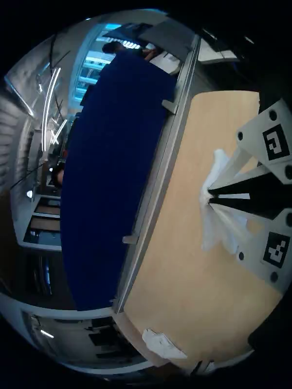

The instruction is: Fold towel

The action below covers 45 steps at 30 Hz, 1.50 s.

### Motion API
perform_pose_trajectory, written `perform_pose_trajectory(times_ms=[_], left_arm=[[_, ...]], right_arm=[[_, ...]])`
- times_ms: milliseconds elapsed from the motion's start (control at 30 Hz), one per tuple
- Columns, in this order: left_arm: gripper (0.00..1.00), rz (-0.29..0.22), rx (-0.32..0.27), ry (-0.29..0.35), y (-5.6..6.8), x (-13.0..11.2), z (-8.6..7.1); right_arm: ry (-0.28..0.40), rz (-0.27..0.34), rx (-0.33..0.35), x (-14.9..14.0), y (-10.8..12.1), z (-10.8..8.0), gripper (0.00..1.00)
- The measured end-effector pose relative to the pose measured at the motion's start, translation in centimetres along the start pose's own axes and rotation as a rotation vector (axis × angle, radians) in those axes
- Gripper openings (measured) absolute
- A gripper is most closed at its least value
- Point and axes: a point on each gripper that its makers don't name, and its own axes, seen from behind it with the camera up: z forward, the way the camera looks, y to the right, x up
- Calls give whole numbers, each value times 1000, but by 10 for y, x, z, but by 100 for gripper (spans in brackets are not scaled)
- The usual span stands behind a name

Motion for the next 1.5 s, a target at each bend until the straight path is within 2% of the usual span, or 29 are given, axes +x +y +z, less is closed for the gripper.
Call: perform_pose_trajectory(times_ms=[167, 400, 600, 767, 967, 1167, 1500], left_arm=[[95, -1, 2, -1, 0, -1, 0], [95, 3, -3, -4, 2, -3, 1], [96, 17, -9, -11, 7, -6, -1], [96, 24, -12, -19, 9, -9, -3], [95, 32, -9, -26, 10, -14, -4], [95, 42, -4, -36, 10, -18, -5], [95, 50, 0, -39, 11, -20, -6]], right_arm=[[-12, 4, -2, -10, 2, -4, 4], [-41, 25, -13, -44, 6, -25, 4], [-80, 70, -46, -92, 17, -44, 4], [-116, 143, -93, -139, 31, -59, 4], [-193, 234, -157, -203, 43, -71, 4], [-254, 299, -203, -241, 44, -74, 4], [-349, 320, -236, -276, 41, -62, 4]])
